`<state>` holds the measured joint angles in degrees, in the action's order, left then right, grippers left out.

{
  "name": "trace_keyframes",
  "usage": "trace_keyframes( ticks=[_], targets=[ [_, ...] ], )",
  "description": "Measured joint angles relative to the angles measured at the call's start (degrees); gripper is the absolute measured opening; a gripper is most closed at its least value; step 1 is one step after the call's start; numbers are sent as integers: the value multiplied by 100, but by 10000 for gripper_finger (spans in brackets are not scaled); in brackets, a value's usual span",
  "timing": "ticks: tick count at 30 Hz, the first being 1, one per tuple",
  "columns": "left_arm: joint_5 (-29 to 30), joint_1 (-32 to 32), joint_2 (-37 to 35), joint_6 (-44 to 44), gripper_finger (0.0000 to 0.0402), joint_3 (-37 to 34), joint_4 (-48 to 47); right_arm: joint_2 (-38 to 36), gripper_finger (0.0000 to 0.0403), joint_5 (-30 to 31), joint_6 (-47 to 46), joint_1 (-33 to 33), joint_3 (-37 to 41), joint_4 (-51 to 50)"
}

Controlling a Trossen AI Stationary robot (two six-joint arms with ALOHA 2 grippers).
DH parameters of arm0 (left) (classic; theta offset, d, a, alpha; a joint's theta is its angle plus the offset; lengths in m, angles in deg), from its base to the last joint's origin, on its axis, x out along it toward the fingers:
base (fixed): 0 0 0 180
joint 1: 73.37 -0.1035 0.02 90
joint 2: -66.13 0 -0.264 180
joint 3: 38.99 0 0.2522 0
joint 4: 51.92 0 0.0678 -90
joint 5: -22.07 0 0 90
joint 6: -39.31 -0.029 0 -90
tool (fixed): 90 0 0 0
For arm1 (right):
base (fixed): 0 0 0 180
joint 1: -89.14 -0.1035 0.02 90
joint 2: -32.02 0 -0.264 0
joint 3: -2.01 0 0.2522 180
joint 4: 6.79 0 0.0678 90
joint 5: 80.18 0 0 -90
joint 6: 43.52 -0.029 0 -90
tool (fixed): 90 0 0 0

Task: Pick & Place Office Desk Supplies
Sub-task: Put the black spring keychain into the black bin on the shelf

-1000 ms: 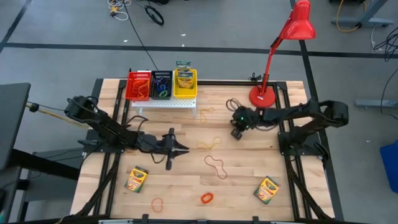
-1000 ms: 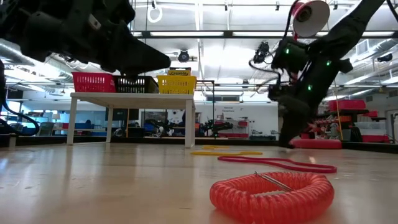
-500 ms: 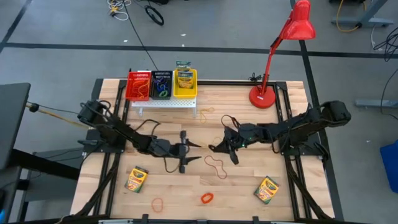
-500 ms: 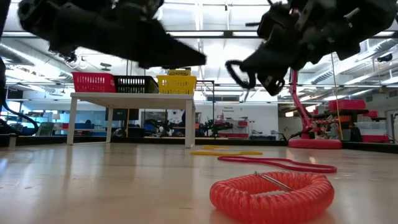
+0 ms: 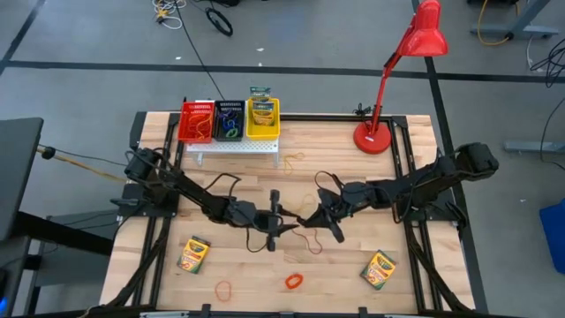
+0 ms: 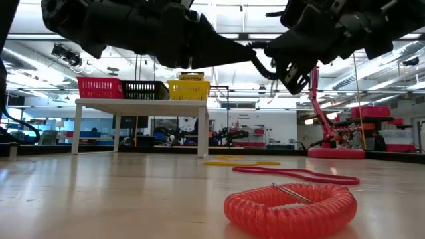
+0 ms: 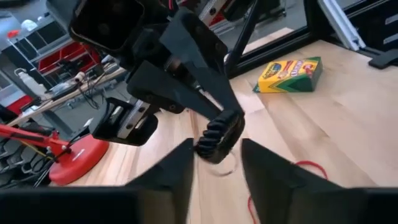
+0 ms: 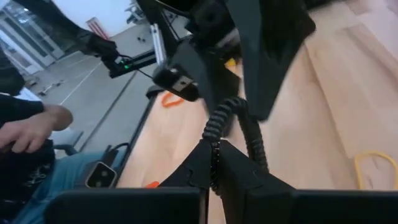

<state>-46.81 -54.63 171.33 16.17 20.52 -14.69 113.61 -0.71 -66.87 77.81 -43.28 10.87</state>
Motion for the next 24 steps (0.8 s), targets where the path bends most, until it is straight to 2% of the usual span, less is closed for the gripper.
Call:
trace_keyframes(
  ticks=[5, 7, 11, 15, 19, 24],
  targets=[
    [-91, -4, -21, -2, 44, 0, 19, -1, 20, -5, 1, -75, 0, 175],
    [-200, -4, -21, -2, 19, 0, 49, -1, 20, -10, 1, -95, 0, 181],
    [-50, 51, -90, -89, 14, 0, 12, -1, 25, 66, -20, -178, 0, 211],
    [603, 195, -539, -196, 13, 0, -565, -3, 61, 440, 2, -277, 0, 247],
    [1354, 328, -1320, -48, 12, 0, -1946, -3, 120, 775, 6, -297, 0, 164],
    [2250, 468, -2472, 671, 11, 0, -3893, -3, 177, 898, 174, -295, 0, 70]
  ],
)
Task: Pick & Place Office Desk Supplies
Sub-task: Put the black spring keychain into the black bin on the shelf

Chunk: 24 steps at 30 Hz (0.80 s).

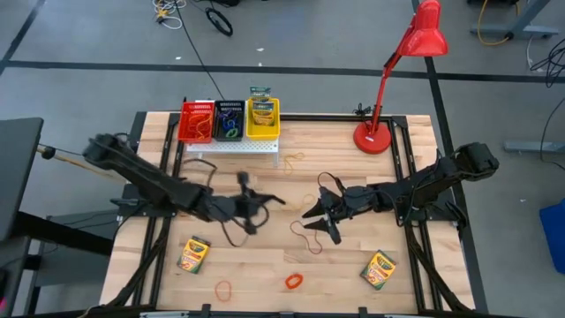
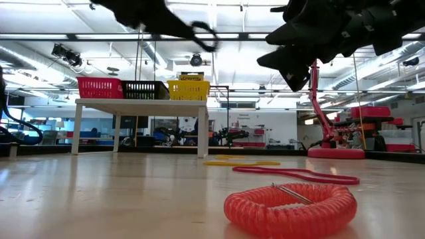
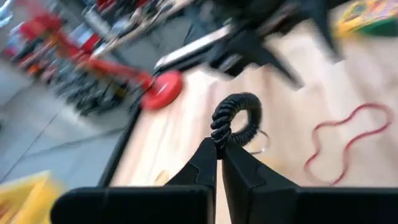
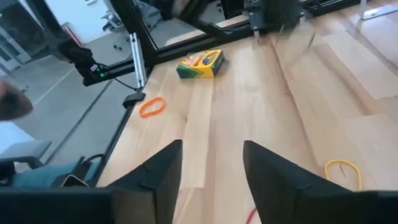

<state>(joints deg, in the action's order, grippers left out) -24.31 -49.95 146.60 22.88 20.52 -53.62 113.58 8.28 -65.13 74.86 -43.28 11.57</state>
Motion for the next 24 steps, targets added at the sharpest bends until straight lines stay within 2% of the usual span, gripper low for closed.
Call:
trace_keyframes(
  ticks=[3, 5, 8, 12, 17, 21, 24],
  targets=[
    [526, -52, -819, 631, 12, 0, -1107, 0, 179, 90, 67, -2, 0, -141],
    [714, -239, -1367, 1008, 12, 5, -1818, 0, 165, 204, 108, -2, 0, -249],
    [923, -726, -2089, 1516, 12, 88, -2848, 0, 127, 288, 146, -2, 0, -333],
    [776, -1646, -2806, 1643, 12, 240, -3627, 0, 66, 282, 156, -2, 0, -327],
    [-271, -3212, -3102, 1327, 12, 302, -4133, 0, 14, 291, 216, -2, 0, -331],
    [-1484, -4454, -2939, 1121, 14, 299, -4268, 0, 8, 295, 305, 0, 0, -345],
    [-1924, -5047, -2765, 944, 35, 297, -4180, 0, 8, 297, 300, 0, 0, -379]
  ],
)
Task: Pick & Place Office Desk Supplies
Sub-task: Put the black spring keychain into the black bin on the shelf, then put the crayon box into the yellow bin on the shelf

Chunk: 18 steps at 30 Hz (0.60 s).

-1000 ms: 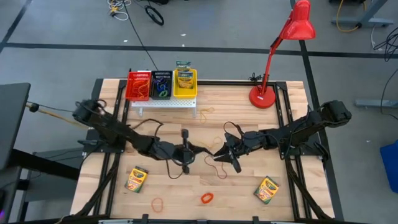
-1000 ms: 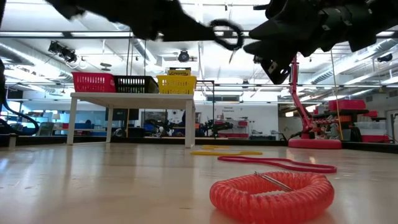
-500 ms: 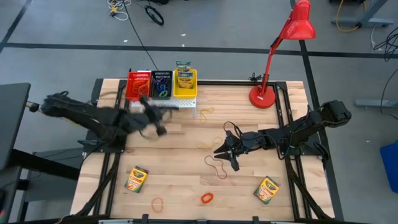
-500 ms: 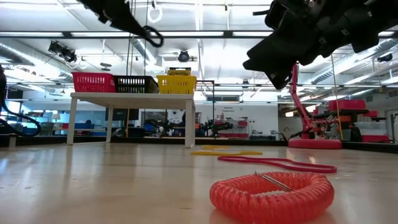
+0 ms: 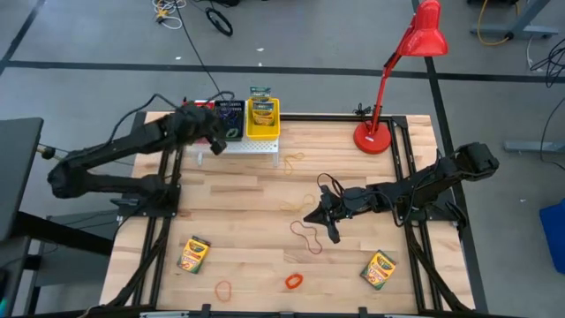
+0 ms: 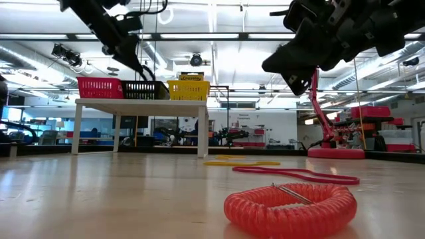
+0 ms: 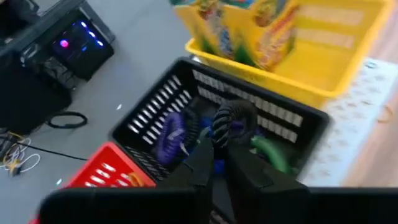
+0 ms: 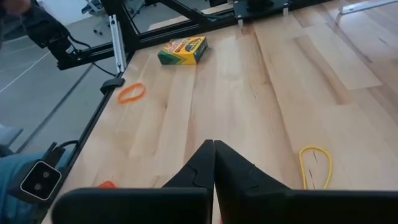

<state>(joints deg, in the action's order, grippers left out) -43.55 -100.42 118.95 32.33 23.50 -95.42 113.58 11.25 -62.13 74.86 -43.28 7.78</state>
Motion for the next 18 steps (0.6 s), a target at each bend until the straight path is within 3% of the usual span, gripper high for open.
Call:
trace_keyframes(
  ticks=[5, 11, 15, 18],
  targets=[
    [-438, -500, 119, -121, 111, 0, 115, 0, 8, 58, -56, -2, 0, -84],
    [-826, -454, -14, -145, 188, 0, 157, 0, 7, 149, -212, 2, 0, -191],
    [-1703, -79, -315, -153, 202, 0, 194, -68, 9, 151, -374, 4, -1, -449],
    [-2014, 605, -424, 48, 183, -12, 457, -237, 10, 254, -596, -19, -8, -993]
  ],
)
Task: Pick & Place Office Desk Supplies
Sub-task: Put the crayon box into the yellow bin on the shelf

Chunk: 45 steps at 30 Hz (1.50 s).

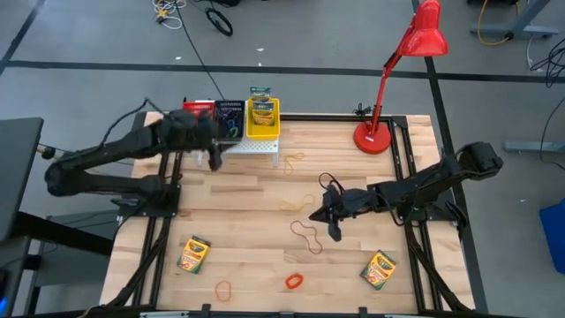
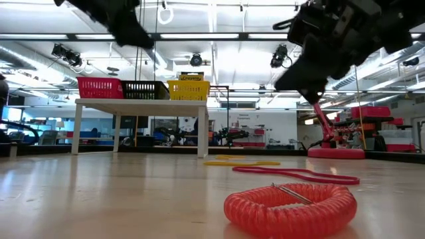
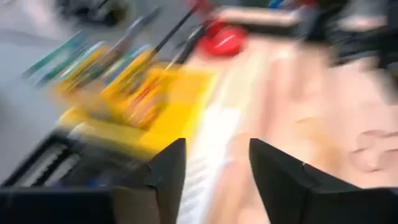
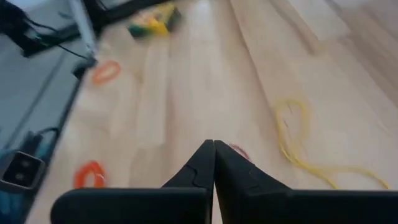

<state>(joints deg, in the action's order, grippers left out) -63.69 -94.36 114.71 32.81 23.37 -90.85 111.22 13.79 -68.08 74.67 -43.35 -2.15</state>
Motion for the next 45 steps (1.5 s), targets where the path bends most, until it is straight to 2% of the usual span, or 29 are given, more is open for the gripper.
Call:
trace_keyframes(
  ticks=[4, 8, 12, 16, 22, 28, 32, 37, 45],
  targets=[
    [10, 1218, 5, 98, 132, -587, 1415, -268, 10, 482, -354, -245, -310, -1635],
    [-3, 2297, 197, 147, 86, -1530, 3845, -329, 10, 720, -1106, -718, -837, -3546],
    [1, 3052, 610, 330, 63, -2408, 6006, -327, 10, 376, -2386, -1381, -1160, -4998],
    [12, 3507, 1130, 439, 59, -2944, 7219, -360, 11, -27, -3746, -2210, -1229, -5674],
    [19, 3732, 1810, 603, 59, -3041, 7750, -395, 21, -528, -5613, -3124, -1229, -6626],
    [21, 3755, 2169, 610, 59, -3039, 8089, -395, 77, -1057, -6485, -3655, -1089, -6786],
    [21, 3755, 2209, 610, 59, -3041, 8098, -393, 119, -1313, -6721, -3861, -797, -6372],
    [18, 3755, 2209, 612, 59, -3041, 8096, -393, 155, -1328, -6816, -3979, -502, -5783],
    [18, 3755, 2209, 910, 59, -3041, 8074, -397, 157, -1225, -6711, -3977, -497, -5591]
  ],
)
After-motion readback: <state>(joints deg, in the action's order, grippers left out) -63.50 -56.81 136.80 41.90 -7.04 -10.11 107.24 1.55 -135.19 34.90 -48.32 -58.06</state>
